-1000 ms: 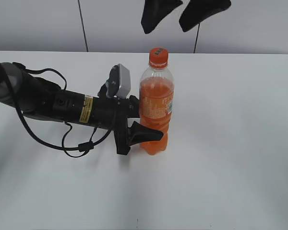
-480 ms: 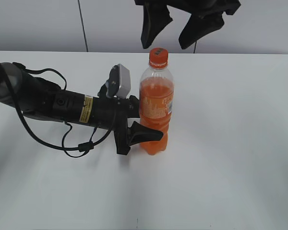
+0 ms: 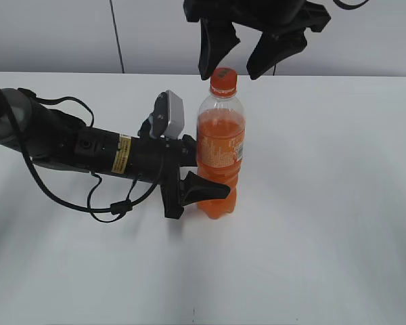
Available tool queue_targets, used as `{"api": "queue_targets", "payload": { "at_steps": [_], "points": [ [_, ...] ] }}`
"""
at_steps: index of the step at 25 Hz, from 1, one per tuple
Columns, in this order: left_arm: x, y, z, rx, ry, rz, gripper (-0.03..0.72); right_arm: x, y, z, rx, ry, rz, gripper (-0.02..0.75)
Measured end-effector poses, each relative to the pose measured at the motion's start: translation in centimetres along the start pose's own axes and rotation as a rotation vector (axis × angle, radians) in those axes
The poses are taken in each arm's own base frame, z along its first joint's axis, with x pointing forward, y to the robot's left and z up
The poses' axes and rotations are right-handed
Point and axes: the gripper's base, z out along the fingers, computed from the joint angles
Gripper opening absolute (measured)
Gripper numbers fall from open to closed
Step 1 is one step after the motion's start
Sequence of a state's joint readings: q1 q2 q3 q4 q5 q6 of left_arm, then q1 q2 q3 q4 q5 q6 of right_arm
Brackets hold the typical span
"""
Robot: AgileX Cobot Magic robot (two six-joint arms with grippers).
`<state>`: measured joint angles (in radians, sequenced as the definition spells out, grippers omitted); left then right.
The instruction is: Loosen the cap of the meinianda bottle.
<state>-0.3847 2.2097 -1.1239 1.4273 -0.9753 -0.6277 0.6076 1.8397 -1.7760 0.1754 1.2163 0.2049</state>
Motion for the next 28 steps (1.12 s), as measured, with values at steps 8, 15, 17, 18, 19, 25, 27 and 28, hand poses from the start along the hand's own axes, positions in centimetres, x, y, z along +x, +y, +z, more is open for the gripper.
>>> {"api": "queue_targets", "payload": {
  "at_steps": [8,15,17,18,19,25,27,28],
  "points": [
    [0.0,0.0,0.0,0.000,0.000,0.000,0.409,-0.2,-0.1,1.4,0.002,0.031,0.002,0.489],
    [0.0,0.0,0.0,0.000,0.000,0.000,0.409,-0.2,-0.1,1.4,0.001,0.031,0.001,0.362],
    [0.0,0.0,0.0,-0.001,0.000,-0.001,0.409,-0.2,-0.1,1.4,-0.003,0.032,0.000,0.286],
    [0.0,0.0,0.0,-0.001,0.000,-0.001,0.409,-0.2,-0.1,1.4,-0.003,0.032,-0.005,0.281],
    [0.0,0.0,0.0,-0.001,0.000,-0.001,0.409,-0.2,-0.1,1.4,-0.003,0.031,-0.011,0.281],
    [0.0,0.0,0.0,-0.001,-0.001,-0.001,0.409,-0.2,-0.1,1.4,-0.006,0.031,-0.085,0.281],
    [0.0,0.0,0.0,-0.001,0.000,0.000,0.409,-0.2,0.0,1.4,-0.011,0.031,-0.194,0.281],
    [0.0,0.0,0.0,-0.001,0.000,0.000,0.409,-0.1,0.0,1.4,-0.014,0.031,-0.268,0.281]
  ]
}}
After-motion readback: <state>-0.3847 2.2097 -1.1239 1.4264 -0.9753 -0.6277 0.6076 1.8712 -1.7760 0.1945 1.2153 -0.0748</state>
